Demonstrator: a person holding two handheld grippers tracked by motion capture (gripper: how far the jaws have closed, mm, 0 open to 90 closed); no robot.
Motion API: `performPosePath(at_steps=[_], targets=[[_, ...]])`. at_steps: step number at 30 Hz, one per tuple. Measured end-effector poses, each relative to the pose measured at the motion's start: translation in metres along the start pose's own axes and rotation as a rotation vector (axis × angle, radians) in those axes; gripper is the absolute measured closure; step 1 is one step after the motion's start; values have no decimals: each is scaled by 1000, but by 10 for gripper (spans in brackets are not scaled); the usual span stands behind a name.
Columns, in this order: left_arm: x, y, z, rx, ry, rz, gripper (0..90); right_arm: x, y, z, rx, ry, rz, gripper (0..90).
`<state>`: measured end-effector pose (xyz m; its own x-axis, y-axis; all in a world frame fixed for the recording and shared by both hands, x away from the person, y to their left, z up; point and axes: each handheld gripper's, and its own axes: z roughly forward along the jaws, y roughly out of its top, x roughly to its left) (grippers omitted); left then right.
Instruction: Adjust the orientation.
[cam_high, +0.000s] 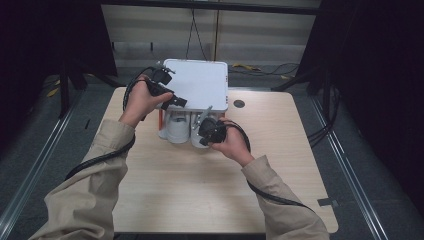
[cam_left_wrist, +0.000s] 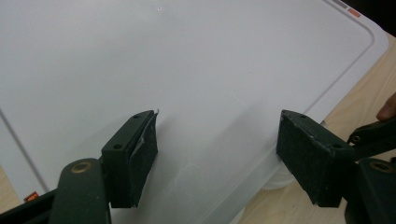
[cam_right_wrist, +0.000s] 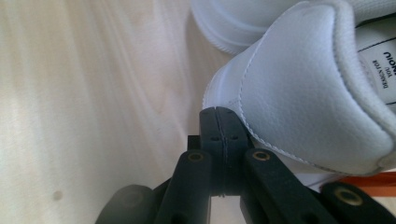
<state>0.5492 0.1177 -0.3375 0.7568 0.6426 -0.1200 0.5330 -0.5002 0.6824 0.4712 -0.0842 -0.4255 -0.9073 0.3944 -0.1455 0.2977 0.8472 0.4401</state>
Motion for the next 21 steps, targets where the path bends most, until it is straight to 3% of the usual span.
performPosePath(at_steps=[7, 9, 13, 15, 17, 19, 21], targets=[[0, -1, 0, -4, -3, 2, 286, -8, 5, 7, -13, -2, 17, 896], [1, -1, -1, -4, -6, 6, 286, -7, 3, 5, -43, 12, 39, 831], [-3, -1, -5, 22, -20, 3, 270, -4, -9, -11, -95, 84, 105, 587], [-6, -2, -11, 13, -9, 11, 261, -1, -18, -21, -107, 110, 160, 461], [-9, -3, -17, 4, -3, 0, 244, 4, -26, -32, -118, 146, 195, 411], [-13, -4, -24, 16, -1, 10, 240, 9, -35, -43, -139, 139, 213, 326], [-17, -8, -32, 32, 11, 8, 233, 11, -44, -54, -150, 149, 251, 295]])
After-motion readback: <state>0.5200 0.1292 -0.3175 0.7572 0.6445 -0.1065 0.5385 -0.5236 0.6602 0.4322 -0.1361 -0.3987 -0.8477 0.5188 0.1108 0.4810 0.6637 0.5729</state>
